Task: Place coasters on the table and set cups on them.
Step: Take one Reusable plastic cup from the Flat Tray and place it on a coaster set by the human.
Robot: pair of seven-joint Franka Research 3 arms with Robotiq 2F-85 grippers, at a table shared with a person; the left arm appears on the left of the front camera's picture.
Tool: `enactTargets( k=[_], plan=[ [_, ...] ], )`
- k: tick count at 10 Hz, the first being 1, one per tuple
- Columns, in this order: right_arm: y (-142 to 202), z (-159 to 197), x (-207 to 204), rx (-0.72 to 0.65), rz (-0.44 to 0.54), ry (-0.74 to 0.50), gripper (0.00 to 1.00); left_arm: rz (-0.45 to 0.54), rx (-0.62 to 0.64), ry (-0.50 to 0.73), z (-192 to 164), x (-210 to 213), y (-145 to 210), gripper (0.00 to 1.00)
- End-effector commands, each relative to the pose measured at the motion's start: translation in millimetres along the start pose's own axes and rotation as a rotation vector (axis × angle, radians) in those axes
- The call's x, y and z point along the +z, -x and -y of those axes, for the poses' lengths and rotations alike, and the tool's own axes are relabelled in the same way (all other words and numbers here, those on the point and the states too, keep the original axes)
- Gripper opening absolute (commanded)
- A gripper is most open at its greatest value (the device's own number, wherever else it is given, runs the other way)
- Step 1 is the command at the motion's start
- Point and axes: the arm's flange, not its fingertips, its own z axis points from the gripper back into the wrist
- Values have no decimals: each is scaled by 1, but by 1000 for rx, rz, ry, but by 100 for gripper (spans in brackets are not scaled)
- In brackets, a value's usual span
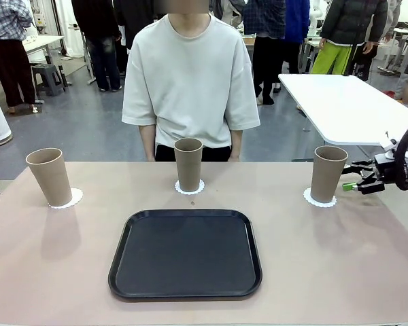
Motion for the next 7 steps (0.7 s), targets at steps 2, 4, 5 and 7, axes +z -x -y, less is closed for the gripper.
enactTargets(
  k=[2,4,5,7],
  plan=[
    [-26,-20,34,-43,-229,75,100,15,8,-1,2,1,-2,100],
    [-61,-43,69,-50,-395,142,100,15,8,-1,2,1,-2,100],
    [-90,-67,84,-40,-486,160,100,15,8,-1,2,1,-2,100],
    [-144,-115,96,21,-624,141,100,15,8,-1,2,1,-2,100]
  ],
)
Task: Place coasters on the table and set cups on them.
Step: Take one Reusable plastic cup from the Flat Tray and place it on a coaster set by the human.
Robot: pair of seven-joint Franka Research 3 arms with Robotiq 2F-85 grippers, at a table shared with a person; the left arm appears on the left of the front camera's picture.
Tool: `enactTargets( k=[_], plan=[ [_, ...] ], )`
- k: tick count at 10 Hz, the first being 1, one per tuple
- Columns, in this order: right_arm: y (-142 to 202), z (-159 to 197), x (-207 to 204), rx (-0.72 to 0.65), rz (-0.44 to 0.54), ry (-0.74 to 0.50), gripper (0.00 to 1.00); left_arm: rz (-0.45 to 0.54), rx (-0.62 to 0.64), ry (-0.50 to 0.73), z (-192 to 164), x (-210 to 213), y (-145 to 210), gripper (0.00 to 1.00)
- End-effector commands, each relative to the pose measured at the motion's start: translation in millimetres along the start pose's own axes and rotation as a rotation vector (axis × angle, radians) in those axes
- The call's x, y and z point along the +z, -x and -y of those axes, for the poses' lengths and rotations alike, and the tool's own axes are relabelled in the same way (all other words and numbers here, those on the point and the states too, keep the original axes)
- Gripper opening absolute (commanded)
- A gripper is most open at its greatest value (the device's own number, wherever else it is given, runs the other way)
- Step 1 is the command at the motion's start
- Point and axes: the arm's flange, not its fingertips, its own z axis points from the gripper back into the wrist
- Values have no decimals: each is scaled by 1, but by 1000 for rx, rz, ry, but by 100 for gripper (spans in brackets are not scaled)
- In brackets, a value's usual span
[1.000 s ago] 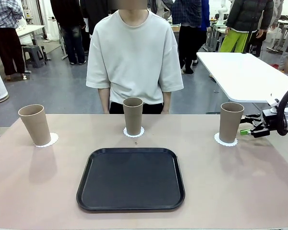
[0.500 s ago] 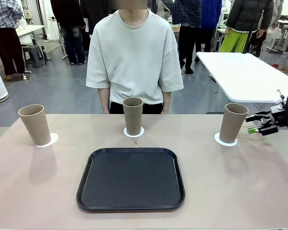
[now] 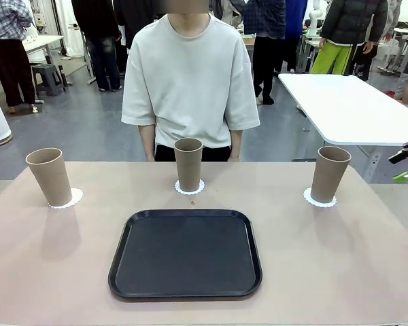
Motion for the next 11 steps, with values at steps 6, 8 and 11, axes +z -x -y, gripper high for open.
enactTargets(
  k=[6,8,11],
  plan=[
    [-147,-162,46,199,-394,60,100,16,8,0,2,1,-1,100],
    [-157,-178,55,224,-420,67,100,16,8,0,2,1,-1,100],
    [-161,-171,55,235,-395,66,100,16,8,0,2,1,-1,100]
  ],
)
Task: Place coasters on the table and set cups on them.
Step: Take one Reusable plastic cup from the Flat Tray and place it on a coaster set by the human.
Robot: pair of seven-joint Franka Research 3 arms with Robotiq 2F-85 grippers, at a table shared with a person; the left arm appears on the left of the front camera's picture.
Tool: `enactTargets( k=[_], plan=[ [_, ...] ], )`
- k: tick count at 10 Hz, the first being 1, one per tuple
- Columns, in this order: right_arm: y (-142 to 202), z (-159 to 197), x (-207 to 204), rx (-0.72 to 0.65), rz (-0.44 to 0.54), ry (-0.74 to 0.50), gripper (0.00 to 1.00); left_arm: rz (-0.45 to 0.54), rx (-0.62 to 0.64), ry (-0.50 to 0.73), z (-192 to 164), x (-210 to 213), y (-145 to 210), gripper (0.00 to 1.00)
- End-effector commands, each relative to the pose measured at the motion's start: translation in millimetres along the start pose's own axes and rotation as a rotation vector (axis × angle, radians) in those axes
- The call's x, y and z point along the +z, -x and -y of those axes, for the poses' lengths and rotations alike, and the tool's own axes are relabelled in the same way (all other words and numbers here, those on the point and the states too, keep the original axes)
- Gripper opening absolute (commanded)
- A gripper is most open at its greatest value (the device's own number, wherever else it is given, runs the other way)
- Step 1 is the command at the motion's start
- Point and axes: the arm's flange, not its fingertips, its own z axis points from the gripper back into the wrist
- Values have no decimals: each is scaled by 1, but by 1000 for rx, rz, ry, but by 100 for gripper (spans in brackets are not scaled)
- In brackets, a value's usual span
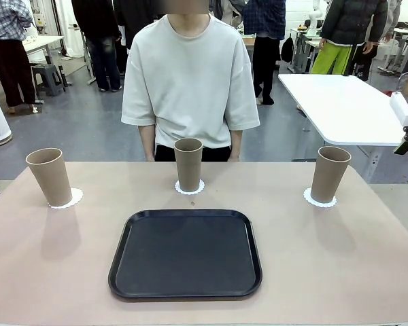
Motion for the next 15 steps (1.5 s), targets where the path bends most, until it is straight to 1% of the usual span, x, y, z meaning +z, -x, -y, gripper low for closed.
enactTargets(
  k=[1,10,11,12,13,14,15],
  plan=[
    [-1,4,-4,-22,-15,2,100,16,8,0,2,1,-1,100],
    [-1,4,-4,-22,-15,2,100,16,8,0,2,1,-1,100],
    [0,1,-2,-6,16,-3,100,16,8,0,2,1,-1,100],
    [-27,-4,-6,-217,99,86,100,16,8,0,2,1,-1,100],
    [-58,-3,-7,-406,94,194,100,16,8,0,2,1,-1,100],
    [-85,-4,-14,-515,1,299,100,16,8,0,2,1,-1,100],
    [-102,-2,-18,-648,-102,323,100,16,8,0,2,1,-1,100]
  ],
)
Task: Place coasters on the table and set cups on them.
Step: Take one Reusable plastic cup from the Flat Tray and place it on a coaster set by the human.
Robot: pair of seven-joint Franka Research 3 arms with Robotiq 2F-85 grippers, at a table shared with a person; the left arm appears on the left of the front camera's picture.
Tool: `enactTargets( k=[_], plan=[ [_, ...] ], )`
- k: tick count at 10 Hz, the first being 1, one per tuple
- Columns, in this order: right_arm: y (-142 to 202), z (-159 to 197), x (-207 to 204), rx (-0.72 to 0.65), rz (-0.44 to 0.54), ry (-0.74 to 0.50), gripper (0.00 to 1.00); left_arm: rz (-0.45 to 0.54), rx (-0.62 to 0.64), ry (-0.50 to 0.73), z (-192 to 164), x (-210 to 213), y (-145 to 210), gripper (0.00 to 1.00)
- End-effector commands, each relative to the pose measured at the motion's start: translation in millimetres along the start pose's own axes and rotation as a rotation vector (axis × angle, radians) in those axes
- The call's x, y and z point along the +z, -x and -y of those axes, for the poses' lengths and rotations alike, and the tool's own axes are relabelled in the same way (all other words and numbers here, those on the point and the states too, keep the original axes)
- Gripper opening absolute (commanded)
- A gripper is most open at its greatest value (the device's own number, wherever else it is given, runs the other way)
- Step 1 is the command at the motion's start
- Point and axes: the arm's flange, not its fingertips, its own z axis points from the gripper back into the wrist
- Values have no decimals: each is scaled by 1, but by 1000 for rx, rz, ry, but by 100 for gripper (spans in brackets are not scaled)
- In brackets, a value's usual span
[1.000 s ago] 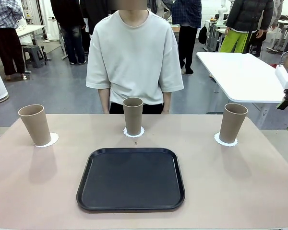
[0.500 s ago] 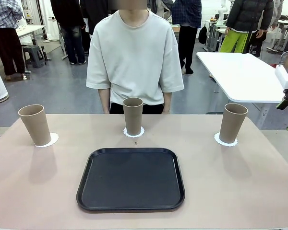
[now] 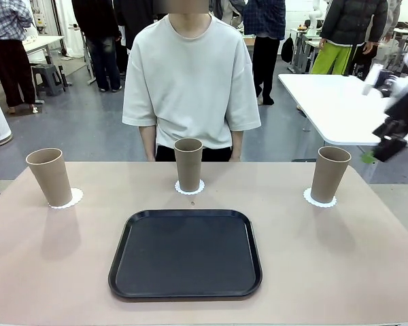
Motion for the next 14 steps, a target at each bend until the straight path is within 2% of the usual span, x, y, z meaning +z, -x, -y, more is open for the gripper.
enactTargets(
  k=[1,2,4,6,7,8,9,10,11,12,13,14],
  plan=[
    [-34,-22,-17,-250,-253,116,100,16,8,0,2,1,-1,100],
    [-44,-19,-15,-304,-348,88,100,16,8,0,2,1,-1,100],
    [-50,-15,2,-283,-471,18,100,16,8,0,2,1,-1,100],
    [-44,-8,18,-280,-453,-45,100,16,8,0,2,1,-1,100],
    [-38,-9,20,-255,-416,-116,100,16,8,0,2,1,-1,100],
    [-32,-15,18,-140,-293,-82,100,16,8,0,2,1,-1,100],
    [-38,-10,17,-276,-473,-27,100,16,8,0,2,1,-1,100],
    [-38,-10,17,-276,-473,-27,100,16,8,0,2,1,-1,100],
    [-40,-10,23,-218,-405,-61,100,16,8,0,2,1,-1,100],
    [-14,10,32,-368,-299,-460,100,16,8,0,2,1,-1,100],
    [8,41,33,-514,-250,-707,100,16,8,0,2,1,-1,100],
    [30,60,33,-629,-157,-874,100,16,8,0,2,1,-1,100]
  ],
)
